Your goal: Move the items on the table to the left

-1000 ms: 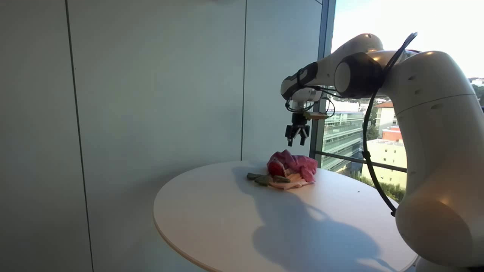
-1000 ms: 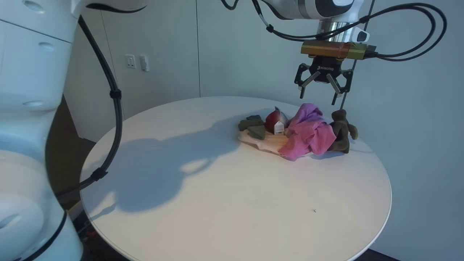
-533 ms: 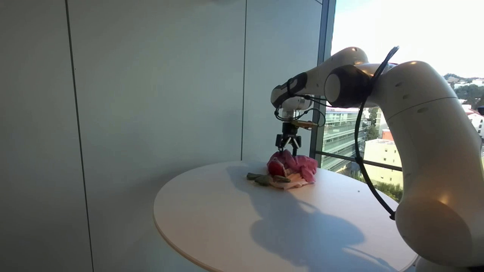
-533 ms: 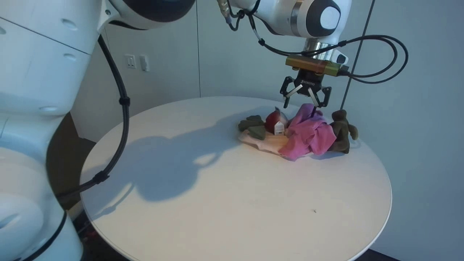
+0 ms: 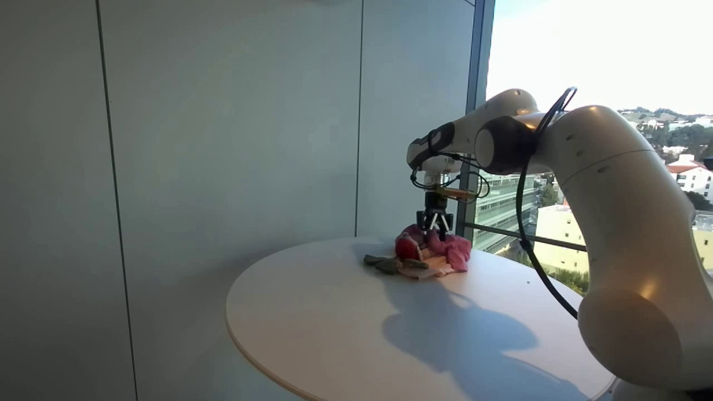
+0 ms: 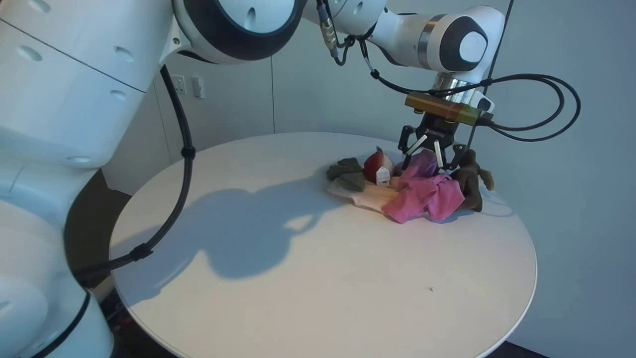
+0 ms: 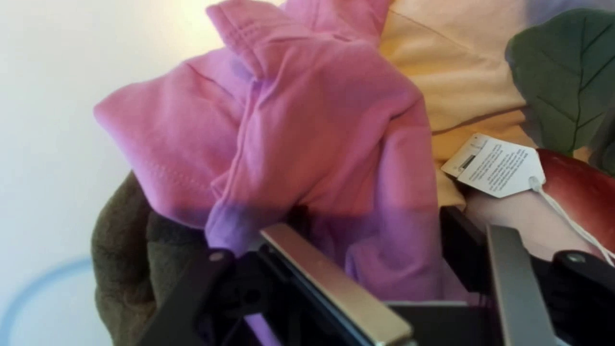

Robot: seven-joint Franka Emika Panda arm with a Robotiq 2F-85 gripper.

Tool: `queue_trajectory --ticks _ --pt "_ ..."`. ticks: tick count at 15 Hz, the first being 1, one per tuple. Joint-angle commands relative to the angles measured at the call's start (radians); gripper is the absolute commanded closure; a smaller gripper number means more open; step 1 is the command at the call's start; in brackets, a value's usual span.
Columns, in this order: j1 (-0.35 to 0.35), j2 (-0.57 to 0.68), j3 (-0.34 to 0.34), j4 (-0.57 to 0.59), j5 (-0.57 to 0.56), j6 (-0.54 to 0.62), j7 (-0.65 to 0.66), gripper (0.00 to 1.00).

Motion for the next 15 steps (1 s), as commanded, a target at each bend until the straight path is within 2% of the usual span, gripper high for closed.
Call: queue_trajectory --ticks 1,5,6,9,10,12,15 --pt "-0.031 -0.046 0.0 -0.002 0.044 -0.017 0.002 0.58" --pt "-0.07 -0.109 -0.005 -0.03 0.077 -0.037 -0.011 0.87" --pt "-0.081 -0.129 -0.007 -0.033 0.084 -0.044 -0.014 0.91" --pt "-0.119 -0.233 -0.011 -0.058 0.102 -0.025 -0.054 0.97" --pt "-0.13 -0.263 -0.011 -0.059 0.11 -0.015 -0.072 0.93" --pt "-0.142 -0.34 -0.011 -0.075 0.113 0.026 -0.123 0.91" --pt "-0.145 -0.464 -0.001 -0.086 0.104 0.011 -0.221 0.91"
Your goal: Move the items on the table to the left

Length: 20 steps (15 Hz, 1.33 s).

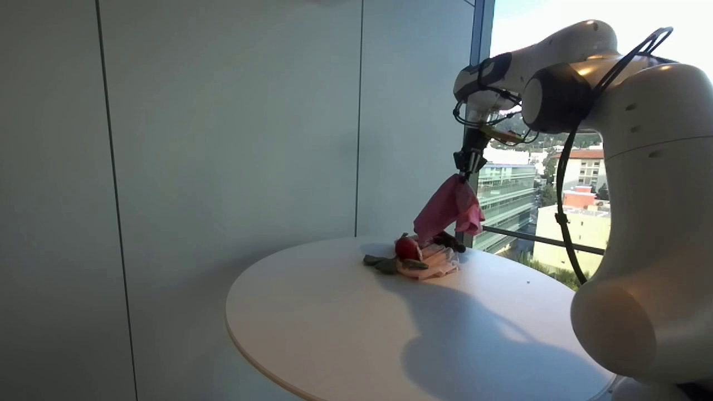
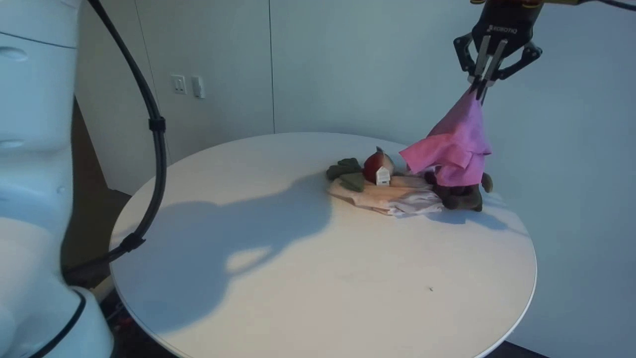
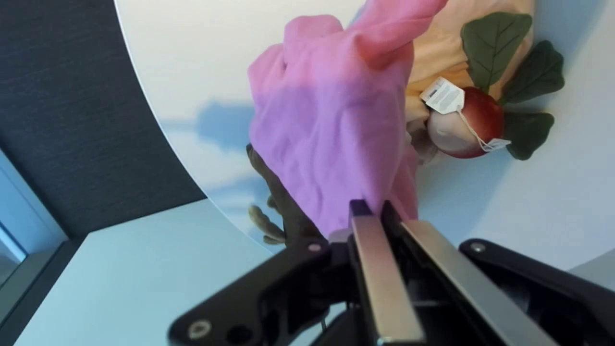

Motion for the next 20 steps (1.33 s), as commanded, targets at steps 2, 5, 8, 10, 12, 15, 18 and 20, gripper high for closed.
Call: queue_trajectory --ticks 2,5,8,10,12,15,18,20 --pt "0.022 -0.223 0.027 -0.075 0.001 -0.014 -0.151 0.92" --pt "0.07 -0.32 0.078 -0.079 0.018 -0.073 -0.191 0.92" --pt "0.117 -0.372 0.127 -0.091 0.052 -0.118 -0.234 0.91" --pt "0.134 -0.38 0.136 -0.101 0.102 -0.126 -0.293 0.65" --pt "0.13 -0.379 0.12 -0.115 0.146 -0.172 -0.331 0.56" --pt "0.126 -0.368 0.113 -0.16 0.116 -0.174 -0.37 0.34" --pt "0.119 -0.327 0.114 -0.227 -0.057 -0.023 -0.27 0.11" --pt "0.119 -0.283 0.112 -0.26 -0.156 0.056 -0.215 0.0"
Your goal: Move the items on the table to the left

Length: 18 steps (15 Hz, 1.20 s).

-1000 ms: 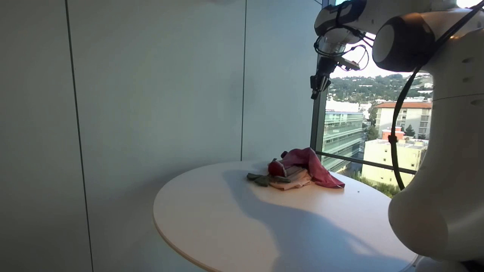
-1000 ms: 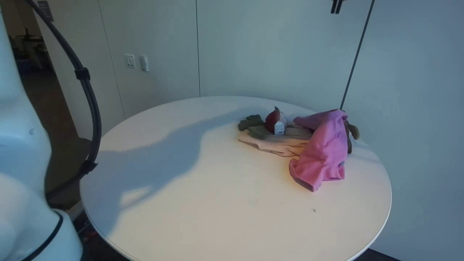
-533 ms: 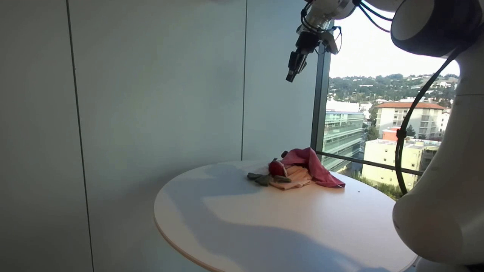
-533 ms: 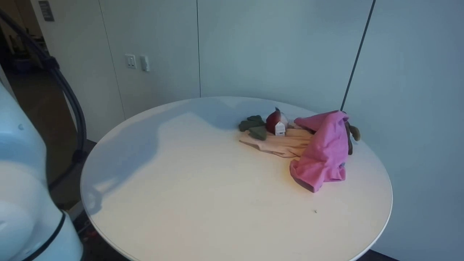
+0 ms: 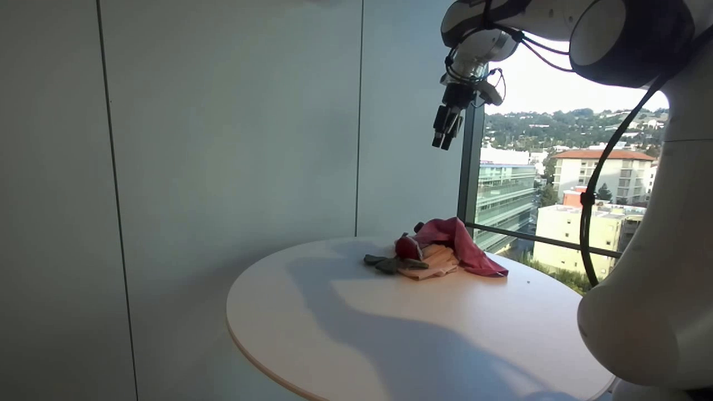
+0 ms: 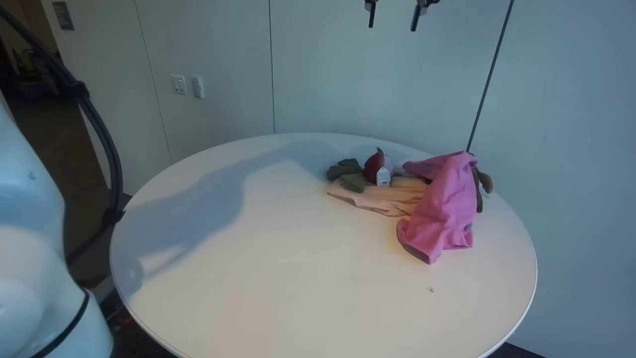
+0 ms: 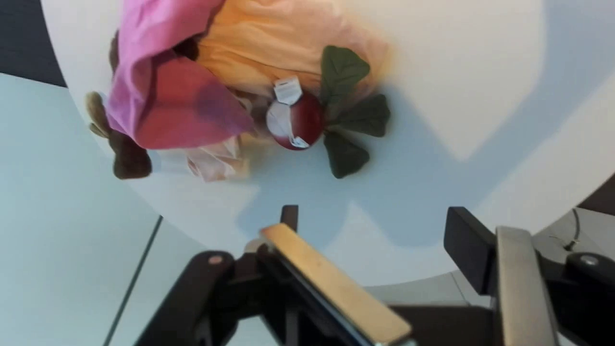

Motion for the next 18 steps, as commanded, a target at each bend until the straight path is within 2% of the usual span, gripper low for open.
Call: queue_trajectory --ticks 1,2,5,8,10,13,15,18 --pt "-0.003 0.077 0.0 -0.051 -0.156 0.135 0.107 0.0" --pt "0.075 0.112 -0.078 -0.059 -0.203 0.163 0.142 0.0" --pt "0.092 0.202 -0.117 -0.064 -0.206 0.202 0.209 0.0" --pt "0.072 0.273 -0.143 -0.05 -0.138 0.236 0.24 0.0" --pt "0.068 0.315 -0.168 -0.061 -0.182 0.357 0.299 0.0" --pt "0.044 0.354 -0.188 -0.077 -0.165 0.433 0.345 0.0" --pt "0.032 0.386 -0.186 -0.078 -0.157 0.454 0.354 0.0" --pt "0.005 0.429 -0.15 -0.065 -0.054 0.426 0.329 0.0"
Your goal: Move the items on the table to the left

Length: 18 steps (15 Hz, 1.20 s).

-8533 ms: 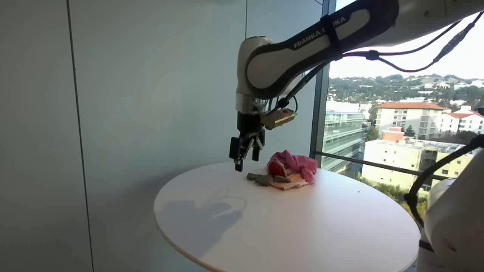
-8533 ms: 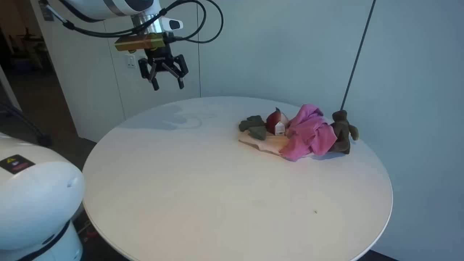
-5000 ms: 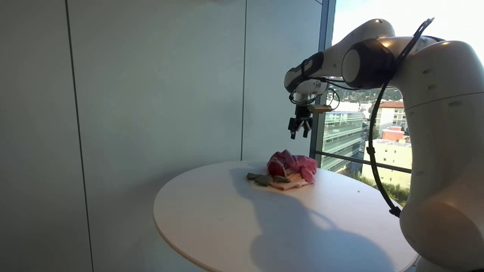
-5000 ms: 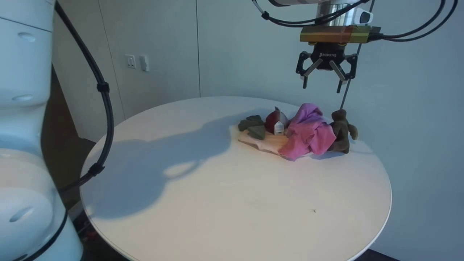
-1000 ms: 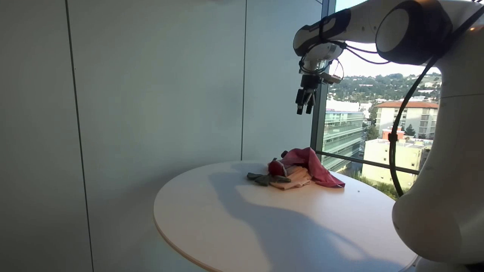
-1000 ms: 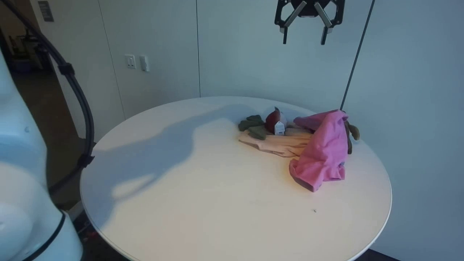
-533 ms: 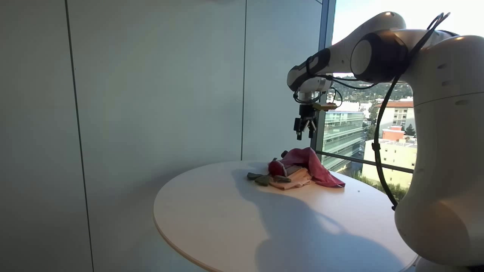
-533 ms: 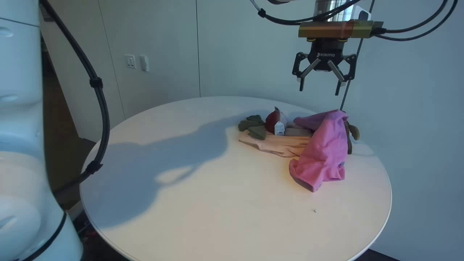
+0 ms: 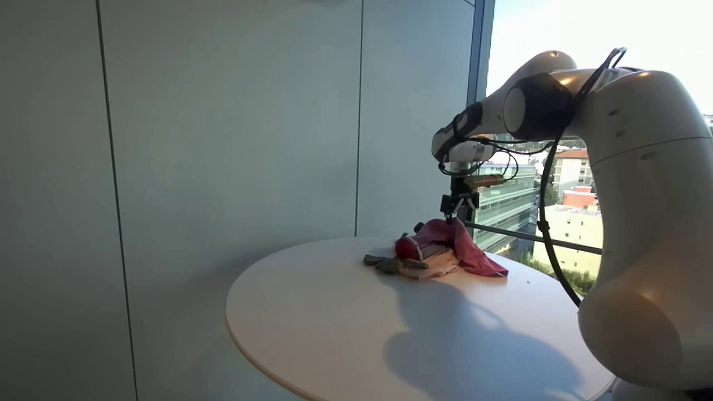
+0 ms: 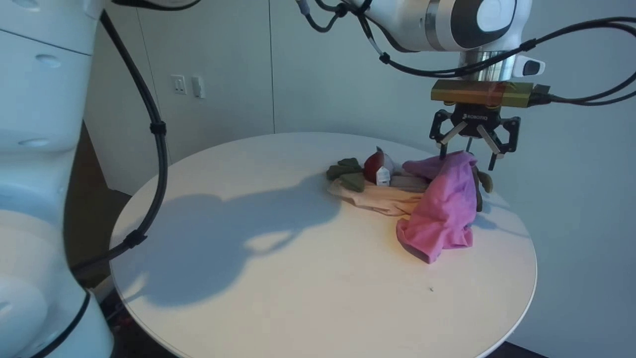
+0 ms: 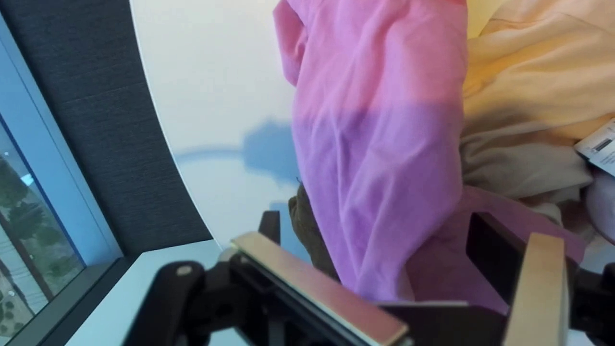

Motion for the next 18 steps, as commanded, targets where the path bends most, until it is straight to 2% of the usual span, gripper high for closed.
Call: queue_trajectory --ticks 1,2,3,9,11,14,15,18 --pt "-0.023 0.042 0.039 0.018 0.1 0.008 -0.013 0.25" --pt "-0.028 0.056 0.047 0.025 0.126 -0.003 -0.012 0.26" --pt "-0.035 0.059 0.055 0.024 0.159 -0.007 -0.006 0.32" --pt "-0.064 0.068 0.049 0.019 0.22 0.006 0.002 0.81" --pt "-0.074 0.061 0.046 0.021 0.225 -0.01 0.004 0.94" --pt "-0.08 -0.027 0.046 -0.015 0.22 -0.022 -0.015 1.0" --pt "-0.078 -0.067 0.043 -0.026 0.215 -0.02 -0.023 0.97" --pt "-0.081 -0.183 0.049 -0.053 0.241 -0.014 -0.142 0.96"
